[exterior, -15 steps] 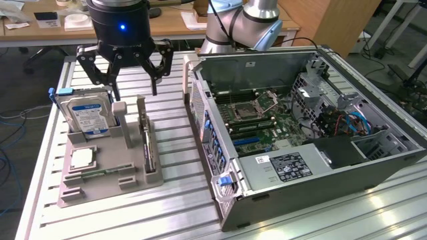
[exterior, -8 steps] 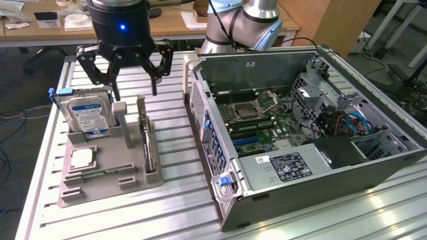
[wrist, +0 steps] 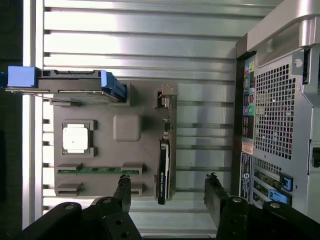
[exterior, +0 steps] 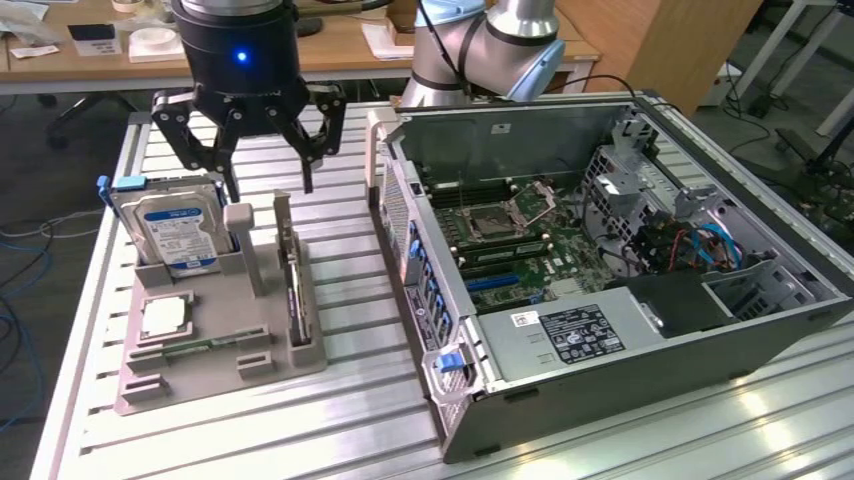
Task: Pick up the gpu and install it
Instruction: 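Pick up the gpu and move the gpu toward the slot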
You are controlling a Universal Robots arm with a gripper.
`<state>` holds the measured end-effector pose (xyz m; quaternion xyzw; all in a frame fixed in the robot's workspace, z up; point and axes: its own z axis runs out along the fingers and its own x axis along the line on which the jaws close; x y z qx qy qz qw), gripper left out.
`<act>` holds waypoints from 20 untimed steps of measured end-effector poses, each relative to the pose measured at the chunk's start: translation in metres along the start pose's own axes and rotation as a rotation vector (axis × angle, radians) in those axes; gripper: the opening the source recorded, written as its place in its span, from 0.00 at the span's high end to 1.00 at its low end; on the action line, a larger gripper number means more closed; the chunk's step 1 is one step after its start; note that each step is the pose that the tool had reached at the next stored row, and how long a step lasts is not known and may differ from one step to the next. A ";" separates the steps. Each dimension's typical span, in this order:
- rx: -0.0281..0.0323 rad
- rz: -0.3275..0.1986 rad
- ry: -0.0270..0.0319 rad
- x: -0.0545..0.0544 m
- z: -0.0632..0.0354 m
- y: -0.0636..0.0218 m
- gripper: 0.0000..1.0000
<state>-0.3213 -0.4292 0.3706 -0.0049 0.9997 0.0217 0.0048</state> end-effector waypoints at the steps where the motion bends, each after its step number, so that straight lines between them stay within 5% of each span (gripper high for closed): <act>1: 0.0000 0.000 0.0000 0.000 0.0006 0.0000 0.30; 20: 0.0005 0.005 -0.0003 0.001 0.0335 -0.0014 0.30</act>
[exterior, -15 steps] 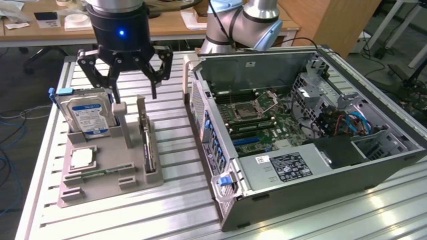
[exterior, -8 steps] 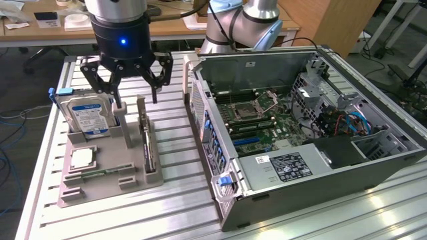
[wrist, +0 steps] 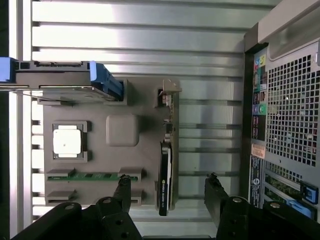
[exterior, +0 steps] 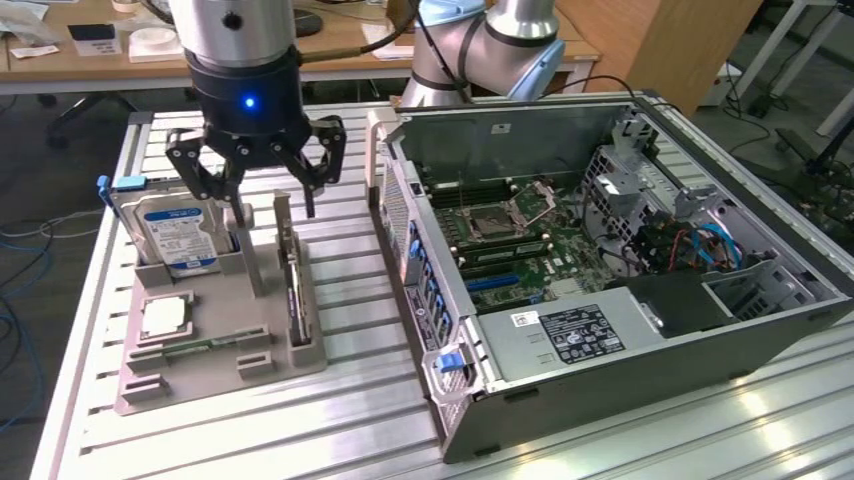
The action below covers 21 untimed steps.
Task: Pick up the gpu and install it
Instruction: 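Pick up the gpu and move the gpu toward the slot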
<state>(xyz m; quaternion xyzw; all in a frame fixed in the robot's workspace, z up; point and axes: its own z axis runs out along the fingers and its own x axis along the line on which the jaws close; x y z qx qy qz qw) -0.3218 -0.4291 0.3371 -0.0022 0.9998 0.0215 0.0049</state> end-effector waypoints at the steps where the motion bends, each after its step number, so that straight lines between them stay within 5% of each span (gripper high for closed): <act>1: 0.0000 0.000 -0.0001 0.000 0.0018 -0.0001 0.30; 21: 0.0015 0.022 0.0020 0.000 0.0276 -0.0014 0.30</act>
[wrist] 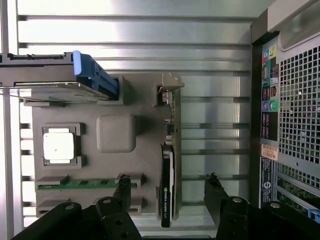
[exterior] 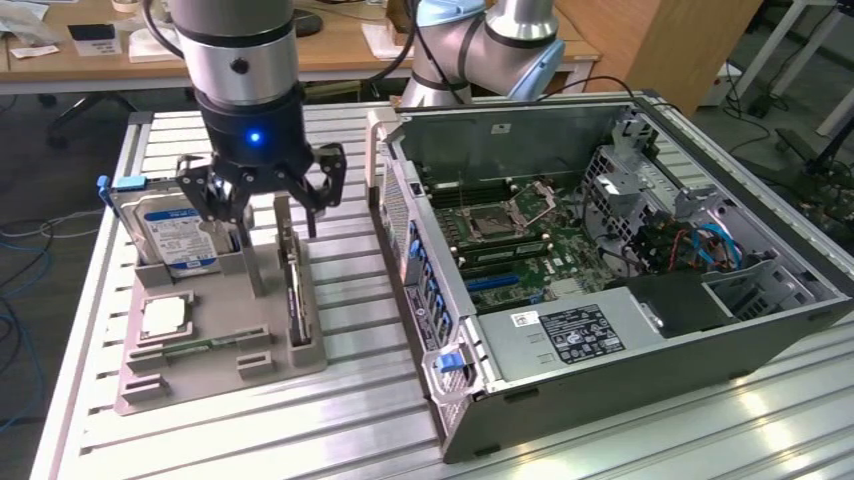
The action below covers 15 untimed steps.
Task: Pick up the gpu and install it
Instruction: 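Pick up the gpu and move the gpu toward the slot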
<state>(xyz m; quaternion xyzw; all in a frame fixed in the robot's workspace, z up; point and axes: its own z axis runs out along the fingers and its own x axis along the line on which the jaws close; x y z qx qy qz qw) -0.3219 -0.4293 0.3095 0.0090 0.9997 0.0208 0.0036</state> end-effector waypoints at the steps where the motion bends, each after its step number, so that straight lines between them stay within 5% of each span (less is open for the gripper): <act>1: 0.0000 0.000 -0.0001 0.000 0.0010 0.0000 0.30; 15: 0.0000 0.000 0.0003 0.000 0.0221 -0.0080 0.30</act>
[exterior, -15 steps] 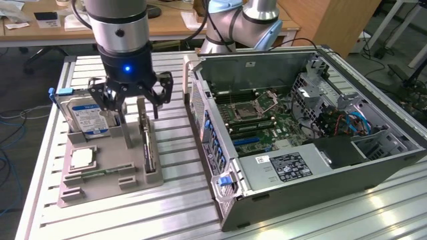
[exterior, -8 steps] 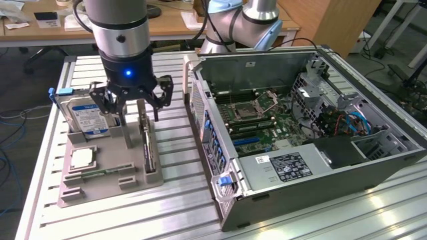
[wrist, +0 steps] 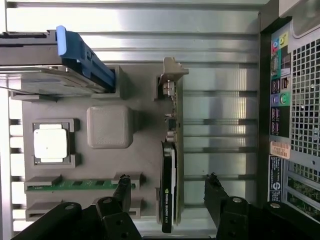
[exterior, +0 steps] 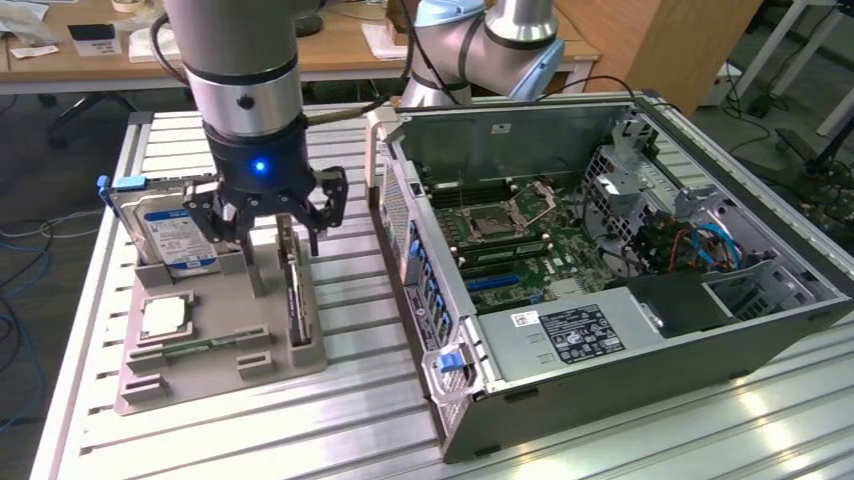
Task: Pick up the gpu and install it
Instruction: 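Pick up the gpu and move the gpu toward the slot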
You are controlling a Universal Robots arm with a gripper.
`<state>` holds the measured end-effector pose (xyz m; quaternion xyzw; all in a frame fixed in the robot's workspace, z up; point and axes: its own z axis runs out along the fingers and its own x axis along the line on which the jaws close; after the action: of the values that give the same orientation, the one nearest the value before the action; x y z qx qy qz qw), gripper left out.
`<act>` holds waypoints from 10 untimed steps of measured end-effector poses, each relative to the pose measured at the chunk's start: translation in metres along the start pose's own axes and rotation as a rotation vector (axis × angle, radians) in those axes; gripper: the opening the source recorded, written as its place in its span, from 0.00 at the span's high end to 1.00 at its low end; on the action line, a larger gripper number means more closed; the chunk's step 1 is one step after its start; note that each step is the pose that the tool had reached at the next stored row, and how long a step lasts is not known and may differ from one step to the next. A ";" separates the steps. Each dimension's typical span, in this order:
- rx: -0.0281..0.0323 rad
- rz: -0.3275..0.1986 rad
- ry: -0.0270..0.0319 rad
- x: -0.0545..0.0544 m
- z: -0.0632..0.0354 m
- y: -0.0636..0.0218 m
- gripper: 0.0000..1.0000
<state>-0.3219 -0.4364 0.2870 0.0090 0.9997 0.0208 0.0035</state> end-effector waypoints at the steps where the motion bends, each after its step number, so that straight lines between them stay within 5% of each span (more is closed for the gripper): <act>1: 0.0000 0.000 0.0000 0.000 0.0018 -0.0005 0.30; 10: -0.0083 0.000 0.0002 0.000 0.0171 -0.0046 0.30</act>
<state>-0.3218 -0.4403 0.2697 0.0090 0.9996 0.0249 0.0035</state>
